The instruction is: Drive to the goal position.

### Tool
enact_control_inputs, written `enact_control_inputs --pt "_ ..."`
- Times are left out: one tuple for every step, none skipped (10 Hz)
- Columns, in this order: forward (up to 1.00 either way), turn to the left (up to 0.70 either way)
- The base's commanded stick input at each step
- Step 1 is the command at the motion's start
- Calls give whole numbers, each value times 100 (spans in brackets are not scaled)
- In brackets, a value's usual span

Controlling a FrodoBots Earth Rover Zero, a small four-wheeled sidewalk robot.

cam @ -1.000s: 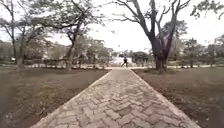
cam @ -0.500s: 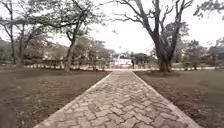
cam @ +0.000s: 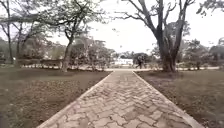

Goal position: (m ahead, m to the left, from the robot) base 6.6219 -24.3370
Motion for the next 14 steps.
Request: enact_control_inputs --pt "70 0" --pt "70 0" --pt "70 0" --pt "70 0" --pt "70 0" --pt "70 0" --pt "70 0" --pt "70 0" --pt "70 0" --pt "70 0" --pt "70 0" --pt "70 0" --pt "70 0" --pt "70 0"
